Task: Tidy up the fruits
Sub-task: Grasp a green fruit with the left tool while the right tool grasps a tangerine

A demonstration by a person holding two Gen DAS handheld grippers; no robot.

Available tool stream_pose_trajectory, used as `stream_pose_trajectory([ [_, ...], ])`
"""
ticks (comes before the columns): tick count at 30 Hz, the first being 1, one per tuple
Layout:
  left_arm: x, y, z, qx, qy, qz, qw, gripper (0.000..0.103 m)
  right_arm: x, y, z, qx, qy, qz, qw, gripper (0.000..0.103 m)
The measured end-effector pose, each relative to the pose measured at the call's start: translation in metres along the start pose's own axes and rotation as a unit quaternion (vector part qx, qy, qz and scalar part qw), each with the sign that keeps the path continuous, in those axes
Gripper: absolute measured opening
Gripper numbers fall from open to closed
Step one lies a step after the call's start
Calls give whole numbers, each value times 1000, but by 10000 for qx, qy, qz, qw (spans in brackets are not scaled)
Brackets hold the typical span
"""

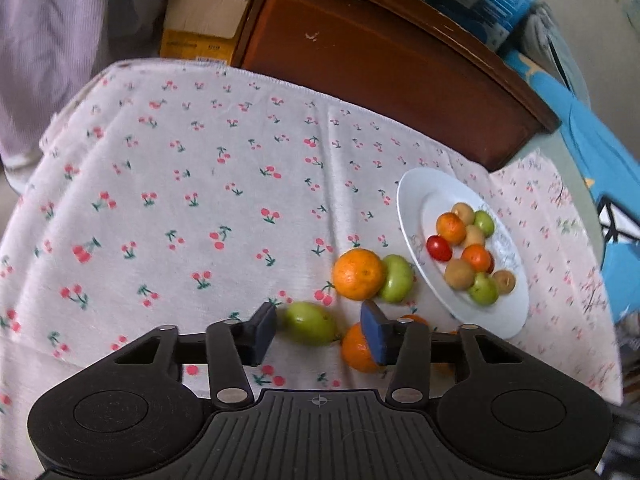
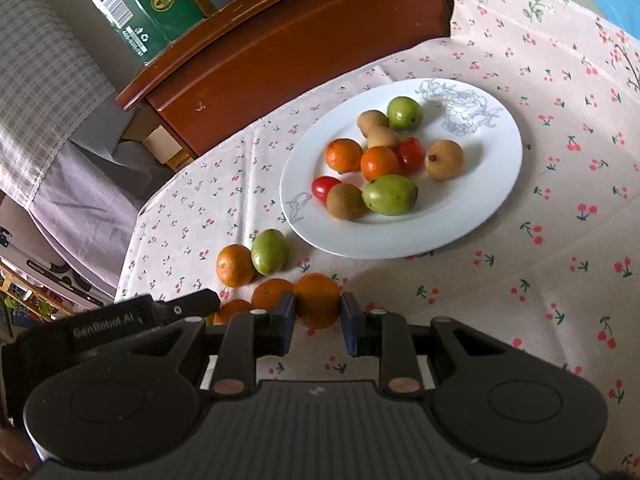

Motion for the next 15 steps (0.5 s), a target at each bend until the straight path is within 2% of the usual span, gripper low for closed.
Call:
stream_pose_trajectory([
  [3,0,0,1,97,-89,-5,9999,32,1,1,2,15,33,-25,10000,24],
  [5,1,1,1,86,-93,-43,9999,23,1,1,3,18,33,-31,10000,24],
  [8,3,3,-2,147,-241,-57,9996,23,1,1,2,8,35,-40,10000,24],
  [11,5,4,-1,90,-181,-62,9998,24,1,2,1,11,38,-46,10000,24],
  [15,8,5,6,-56,127,-58,9999,24,1,3,1,27,41,-67,10000,24],
])
Point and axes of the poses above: each gripper's, at about its wrist camera, not at the fingertips, and y roughly the way its jaws point, z to its right, x to its underside, the point moved 4 cm from there along y, roughly the way its jaws point, and after that the axes turned 11 degrees about x, right-handed, at the moved point
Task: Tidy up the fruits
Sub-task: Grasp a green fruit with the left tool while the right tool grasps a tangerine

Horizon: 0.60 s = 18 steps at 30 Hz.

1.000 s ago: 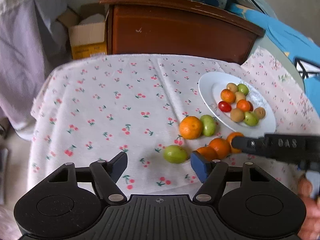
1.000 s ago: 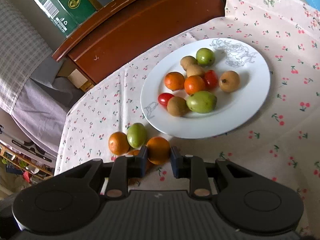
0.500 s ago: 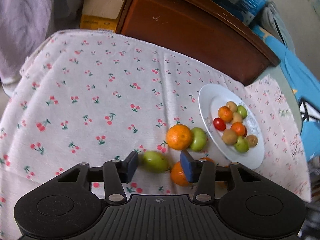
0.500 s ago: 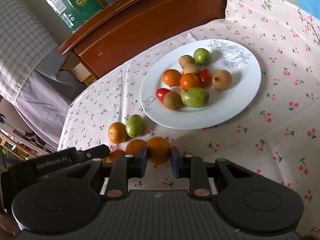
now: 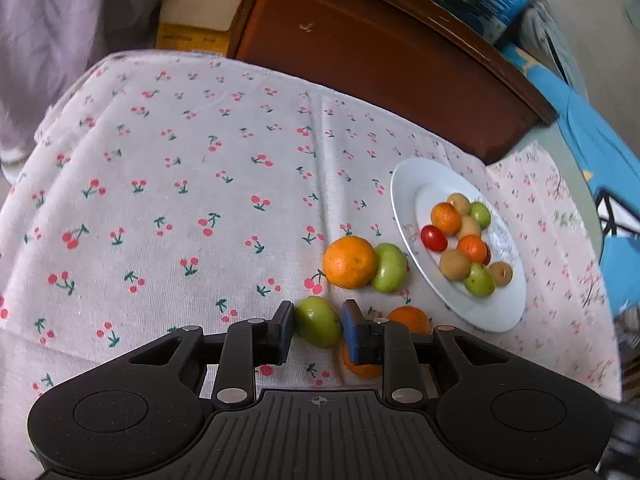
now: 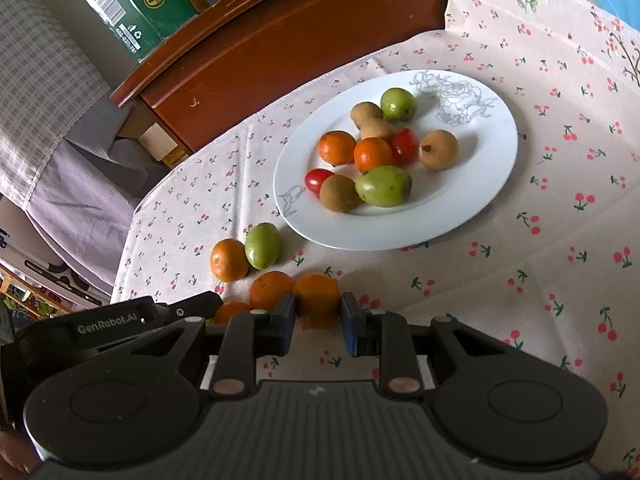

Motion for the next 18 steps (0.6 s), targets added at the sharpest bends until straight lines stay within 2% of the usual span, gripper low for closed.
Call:
stream_pose_trajectory([
  [5,5,0,8,-137,426,-27,9990,23,0,0,0,2,11,1,10000,24],
  [10,5,-2,9,-102,454,-30,9989,23,-1,0,-1,-2,12,6,10000,24],
  [18,-2,-14,25,-321,1024,279,9938,23,-4,-7,-4,-135,6,77,9999,24],
])
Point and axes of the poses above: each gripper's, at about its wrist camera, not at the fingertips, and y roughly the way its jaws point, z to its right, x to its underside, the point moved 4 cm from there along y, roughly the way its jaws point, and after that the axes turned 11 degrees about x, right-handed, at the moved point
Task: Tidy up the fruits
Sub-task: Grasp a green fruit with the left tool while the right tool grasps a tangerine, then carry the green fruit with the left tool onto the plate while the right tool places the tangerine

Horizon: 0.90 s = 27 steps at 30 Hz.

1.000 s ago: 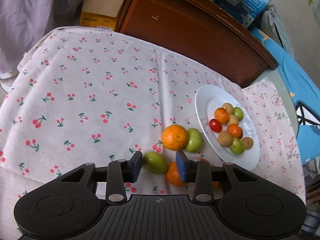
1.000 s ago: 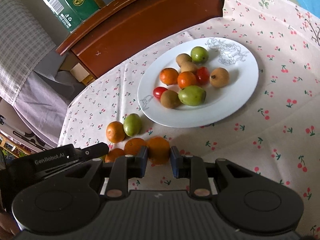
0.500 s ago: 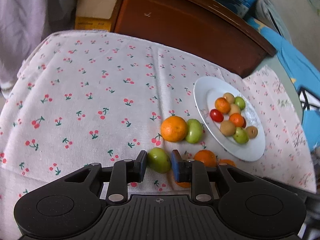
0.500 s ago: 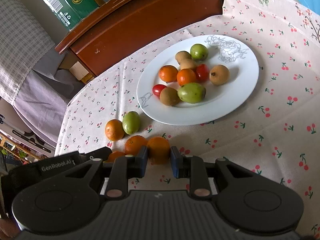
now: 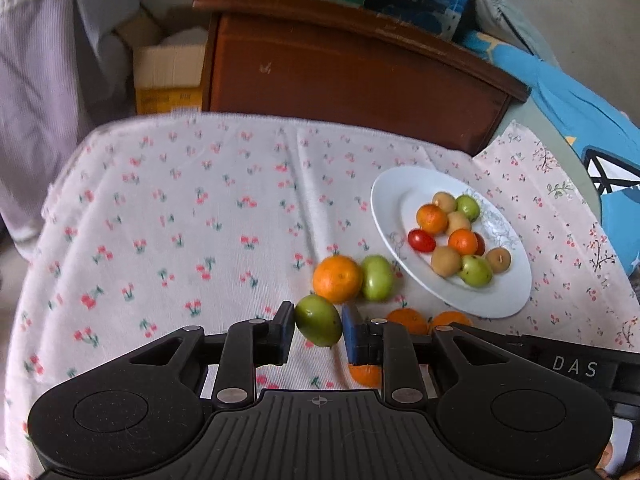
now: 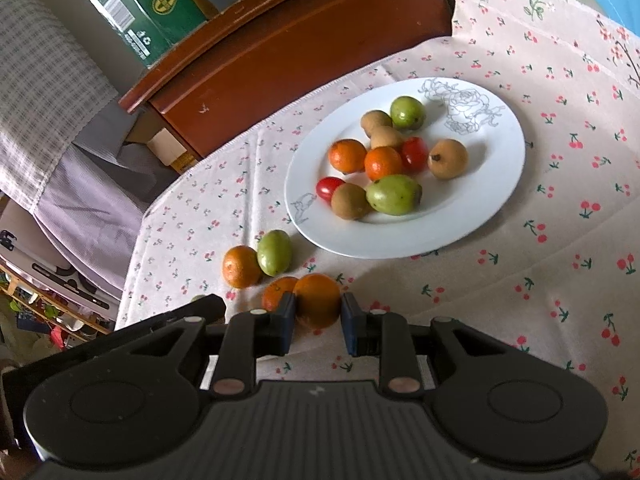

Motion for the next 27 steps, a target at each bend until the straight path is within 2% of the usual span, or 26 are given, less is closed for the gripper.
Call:
stream_pose_trajectory([
  [16,-25,-24,16,-97,478,598,9970,23,-12,-17,-4,-274,127,217,9993,24],
  [27,-62,-23,32,338,504,769,9952,23,-61,-59,4,-296,331,867,9952,24],
])
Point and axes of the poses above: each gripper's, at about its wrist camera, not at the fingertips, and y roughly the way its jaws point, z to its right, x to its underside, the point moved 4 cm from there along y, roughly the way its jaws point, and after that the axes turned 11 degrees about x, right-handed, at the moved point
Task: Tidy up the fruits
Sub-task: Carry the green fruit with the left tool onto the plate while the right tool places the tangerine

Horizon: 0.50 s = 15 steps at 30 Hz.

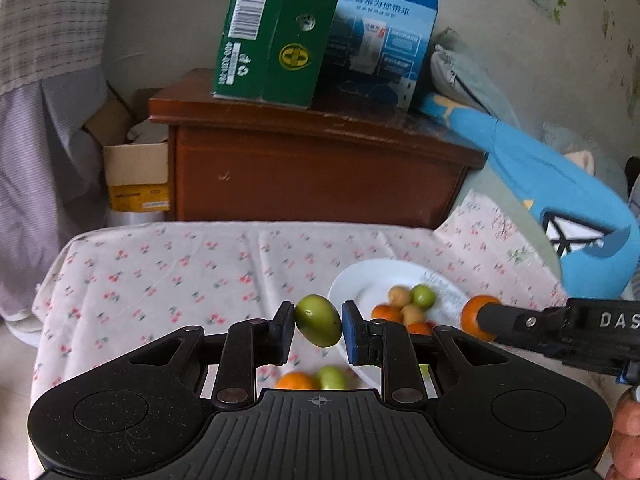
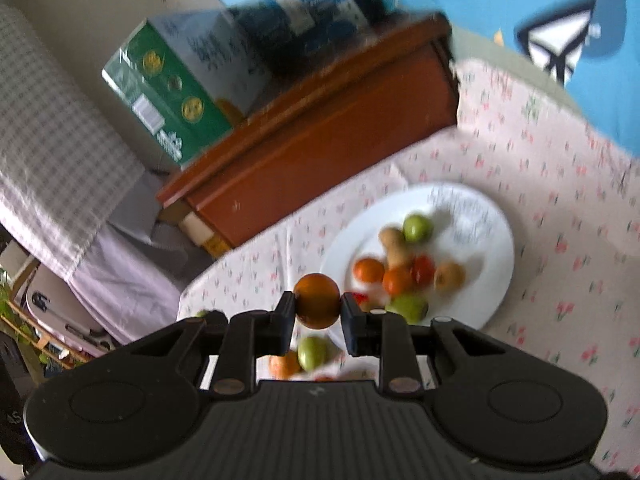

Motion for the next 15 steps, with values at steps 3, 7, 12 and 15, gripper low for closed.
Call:
stream_pose_trajectory([
  [3,-10,10,1,57,-42,7,10000,23,-15,-1,5,42,24,130,9999,24],
  [7,-19,28,7,144,-5,-21,9999,23,-28,8,16,234,45,134,9996,25],
  [12,-23,58,13,330,86,-195,9992,23,-38,25,38,406,401,31,9984,24],
  [15,-23,72,13,414,121,-302,9986,23,-40,35,48,497,567,-78,9971,24],
])
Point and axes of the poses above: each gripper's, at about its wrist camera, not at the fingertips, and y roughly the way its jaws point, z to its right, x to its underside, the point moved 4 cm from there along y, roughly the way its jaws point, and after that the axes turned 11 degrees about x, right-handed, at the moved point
